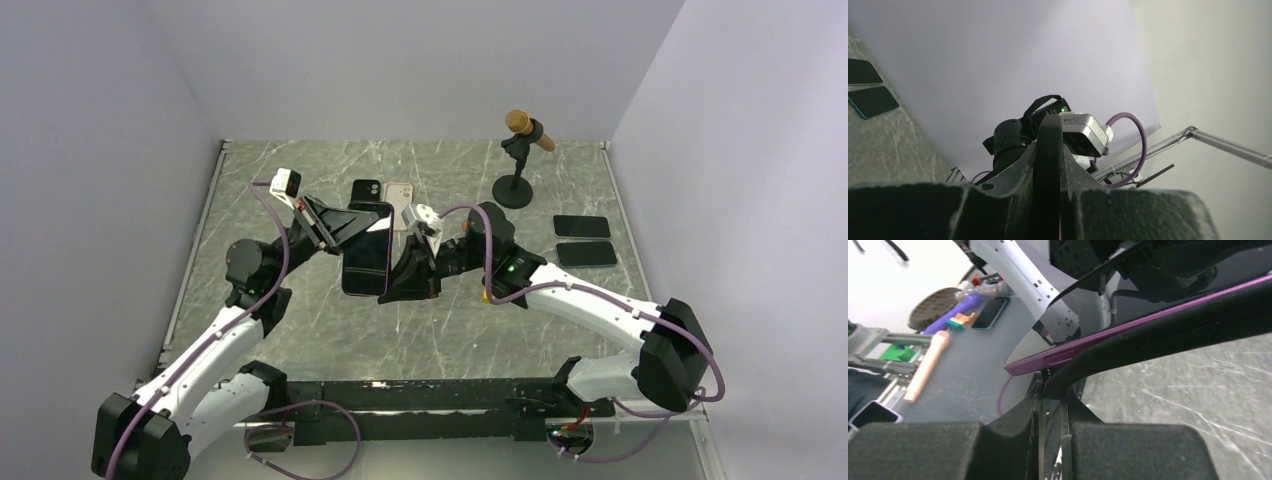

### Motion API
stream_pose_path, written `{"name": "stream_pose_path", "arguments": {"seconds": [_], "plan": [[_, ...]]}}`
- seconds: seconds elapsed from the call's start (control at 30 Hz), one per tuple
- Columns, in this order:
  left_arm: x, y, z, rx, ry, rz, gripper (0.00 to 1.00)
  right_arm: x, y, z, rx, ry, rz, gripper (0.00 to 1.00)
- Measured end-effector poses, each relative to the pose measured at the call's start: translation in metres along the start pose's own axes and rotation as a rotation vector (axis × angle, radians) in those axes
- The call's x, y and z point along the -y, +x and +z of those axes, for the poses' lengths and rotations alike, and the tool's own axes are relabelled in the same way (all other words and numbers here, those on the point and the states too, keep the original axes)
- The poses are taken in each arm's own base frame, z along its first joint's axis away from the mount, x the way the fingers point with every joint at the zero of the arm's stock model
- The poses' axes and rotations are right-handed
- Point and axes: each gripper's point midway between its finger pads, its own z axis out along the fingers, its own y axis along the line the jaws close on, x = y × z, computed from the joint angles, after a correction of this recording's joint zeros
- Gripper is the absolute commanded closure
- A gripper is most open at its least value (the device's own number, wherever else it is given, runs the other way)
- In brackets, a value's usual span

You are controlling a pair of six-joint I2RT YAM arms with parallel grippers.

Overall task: Take the phone out of the phone case
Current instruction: Remove the phone case from the phone.

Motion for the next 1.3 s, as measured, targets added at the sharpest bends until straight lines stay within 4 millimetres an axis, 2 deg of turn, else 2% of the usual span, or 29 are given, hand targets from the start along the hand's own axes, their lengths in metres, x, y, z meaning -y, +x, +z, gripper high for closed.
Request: {"name": "stream_pose_path", "arguments": {"seconds": [0.13, 0.27, 0.37, 0.43, 0.47, 0.6, 0.7, 0.77, 0.9, 1.0, 1.3], "plan": [[-0.004, -0.004, 0.001, 0.023, -0.01, -0.016, 1.0, 0.01, 0.003, 0.001, -0.018, 0.058, -0.036, 1.0], [-0.006, -0.014, 0.002, 0.085, 0.0, -0.008, 1.0, 0.021, -0.001, -0.003, 0.017, 0.216, -0.042, 0.99], [-0.01, -0.024, 0.0, 0.156, 0.019, 0.011, 1.0, 0.025, -0.006, -0.013, 0.078, 0.331, -0.005, 0.67], [-0.018, -0.03, -0.001, 0.199, 0.016, 0.021, 1.0, 0.025, -0.007, -0.02, 0.132, 0.379, 0.031, 0.49], [-0.024, -0.032, -0.001, 0.212, 0.008, 0.02, 1.0, 0.028, -0.007, -0.025, 0.163, 0.409, 0.049, 0.43], [-0.037, -0.033, 0.007, 0.213, 0.011, 0.025, 1.0, 0.039, 0.001, -0.042, 0.268, 0.491, 0.137, 0.28], [-0.035, -0.034, 0.013, 0.217, 0.07, 0.038, 1.0, 0.047, 0.015, -0.05, 0.3, 0.549, 0.195, 0.24], [-0.034, -0.038, 0.016, 0.235, 0.116, 0.053, 1.0, 0.047, 0.019, -0.048, 0.313, 0.565, 0.218, 0.22], [-0.046, -0.046, 0.026, 0.263, 0.123, 0.049, 1.0, 0.038, 0.013, -0.035, 0.36, 0.533, 0.207, 0.21], [-0.052, -0.045, 0.032, 0.274, 0.114, 0.037, 1.0, 0.039, 0.009, -0.028, 0.393, 0.536, 0.194, 0.22], [-0.038, -0.049, 0.036, 0.324, 0.163, 0.038, 1.0, 0.054, -0.004, -0.038, 0.483, 0.626, 0.135, 0.31]]}}
